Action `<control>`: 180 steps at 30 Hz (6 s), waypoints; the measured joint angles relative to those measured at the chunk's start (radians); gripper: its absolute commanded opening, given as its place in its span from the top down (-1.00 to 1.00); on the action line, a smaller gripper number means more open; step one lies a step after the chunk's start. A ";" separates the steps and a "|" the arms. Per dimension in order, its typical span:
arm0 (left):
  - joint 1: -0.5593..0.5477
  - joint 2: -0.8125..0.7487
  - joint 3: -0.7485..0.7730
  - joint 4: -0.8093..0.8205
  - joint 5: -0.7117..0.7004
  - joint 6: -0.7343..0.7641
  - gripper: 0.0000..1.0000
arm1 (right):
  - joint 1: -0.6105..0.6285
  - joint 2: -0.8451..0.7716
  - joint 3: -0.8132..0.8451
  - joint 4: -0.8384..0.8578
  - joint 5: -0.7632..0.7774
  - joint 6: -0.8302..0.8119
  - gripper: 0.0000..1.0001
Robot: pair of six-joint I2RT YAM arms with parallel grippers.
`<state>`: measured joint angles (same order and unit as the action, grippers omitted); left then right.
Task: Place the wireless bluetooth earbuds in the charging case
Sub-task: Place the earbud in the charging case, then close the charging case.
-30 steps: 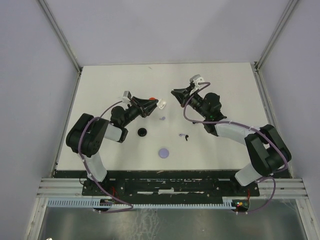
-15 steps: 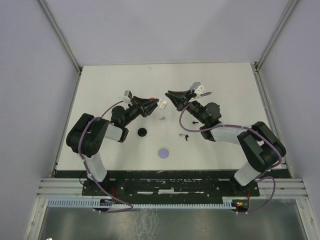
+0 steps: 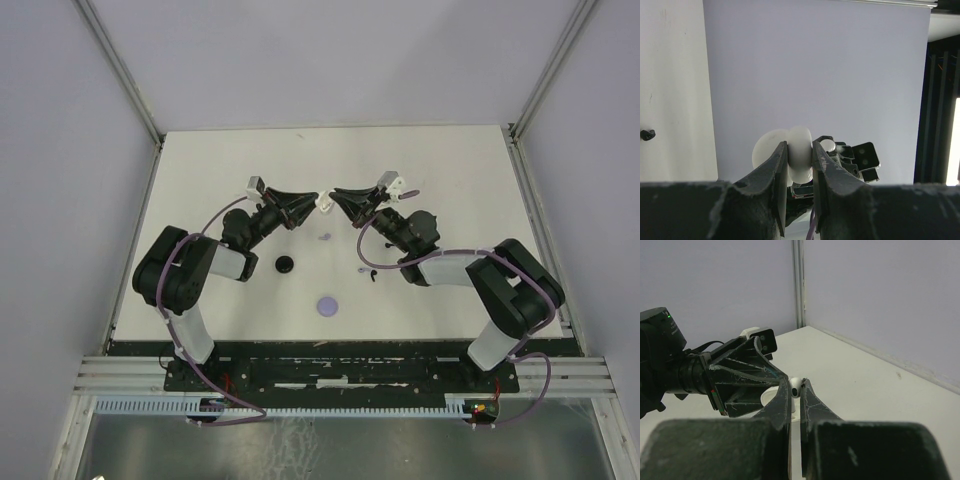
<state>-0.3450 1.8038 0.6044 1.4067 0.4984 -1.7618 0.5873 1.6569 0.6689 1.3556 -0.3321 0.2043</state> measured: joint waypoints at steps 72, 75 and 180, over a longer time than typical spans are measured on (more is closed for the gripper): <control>-0.006 0.002 0.019 0.021 -0.027 -0.060 0.94 | 0.002 -0.055 -0.019 0.026 0.062 -0.010 -0.20; -0.006 0.004 0.019 0.021 -0.027 -0.059 0.94 | 0.002 -0.146 -0.019 -0.039 0.106 -0.010 -0.20; -0.169 -0.177 0.027 -0.581 -0.471 0.119 0.94 | 0.183 0.046 0.162 -0.669 0.621 -0.124 -0.52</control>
<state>-0.5140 1.6264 0.6319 0.8253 0.0277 -1.6428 0.7704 1.7031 0.8307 0.6868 0.2890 0.0803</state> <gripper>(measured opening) 0.289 0.762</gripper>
